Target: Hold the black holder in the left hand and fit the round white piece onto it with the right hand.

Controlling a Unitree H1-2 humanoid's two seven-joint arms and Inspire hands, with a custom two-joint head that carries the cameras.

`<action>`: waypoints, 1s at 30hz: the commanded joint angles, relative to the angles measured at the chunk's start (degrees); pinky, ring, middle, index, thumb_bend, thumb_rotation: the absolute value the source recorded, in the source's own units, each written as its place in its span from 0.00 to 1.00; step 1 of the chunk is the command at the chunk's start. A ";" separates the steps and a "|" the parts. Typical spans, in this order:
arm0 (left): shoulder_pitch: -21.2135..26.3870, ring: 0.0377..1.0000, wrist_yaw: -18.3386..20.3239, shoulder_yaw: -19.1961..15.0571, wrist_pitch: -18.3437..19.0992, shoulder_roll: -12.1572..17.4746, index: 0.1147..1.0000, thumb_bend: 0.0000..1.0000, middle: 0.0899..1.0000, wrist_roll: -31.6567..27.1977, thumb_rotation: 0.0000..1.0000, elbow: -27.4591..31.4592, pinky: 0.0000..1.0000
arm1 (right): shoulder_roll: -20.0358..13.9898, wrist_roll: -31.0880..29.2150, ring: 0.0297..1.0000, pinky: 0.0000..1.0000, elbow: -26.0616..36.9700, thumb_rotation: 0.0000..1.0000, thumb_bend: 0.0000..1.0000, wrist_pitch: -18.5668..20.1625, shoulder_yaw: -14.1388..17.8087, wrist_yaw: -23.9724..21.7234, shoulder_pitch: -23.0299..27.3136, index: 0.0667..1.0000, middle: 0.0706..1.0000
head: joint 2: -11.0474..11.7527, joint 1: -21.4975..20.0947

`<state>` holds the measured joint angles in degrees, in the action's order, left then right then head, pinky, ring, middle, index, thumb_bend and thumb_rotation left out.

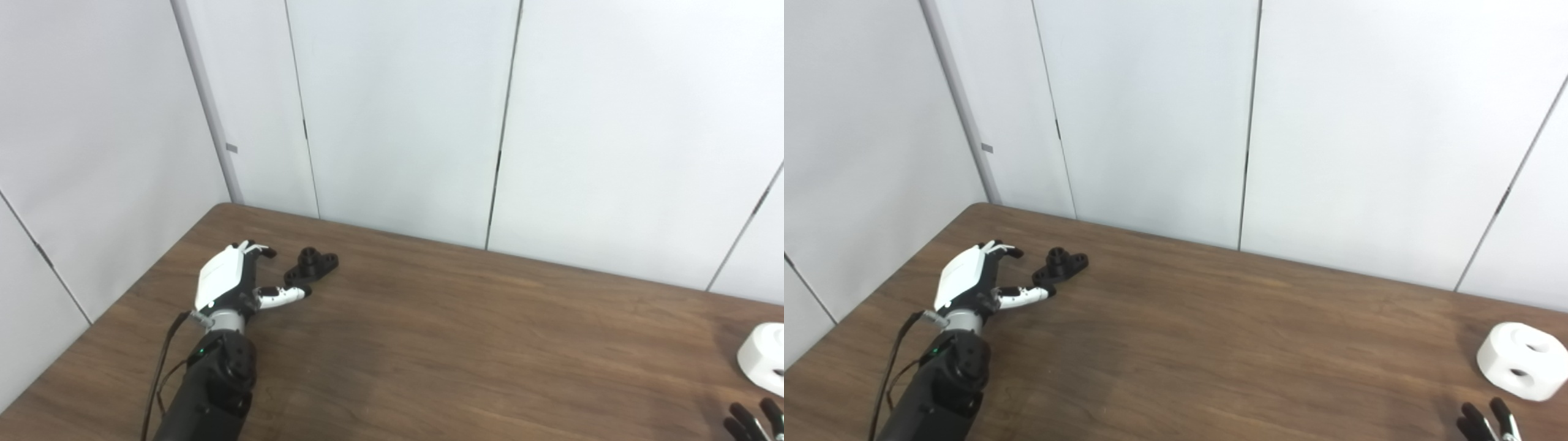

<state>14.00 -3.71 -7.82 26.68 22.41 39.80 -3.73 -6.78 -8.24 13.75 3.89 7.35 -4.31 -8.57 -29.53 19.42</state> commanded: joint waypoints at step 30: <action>11.52 1.00 -9.39 5.75 -5.81 3.35 0.73 0.87 0.94 -5.91 0.30 -21.02 1.00 | -1.34 -0.54 1.00 1.00 2.36 0.96 0.64 -2.62 -1.04 -2.00 0.50 1.00 0.99 | 0.00 -0.90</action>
<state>22.92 -11.64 -2.25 21.83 23.95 33.81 -24.96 -7.08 -8.28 14.58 3.90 6.35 -5.64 -8.87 -29.53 18.46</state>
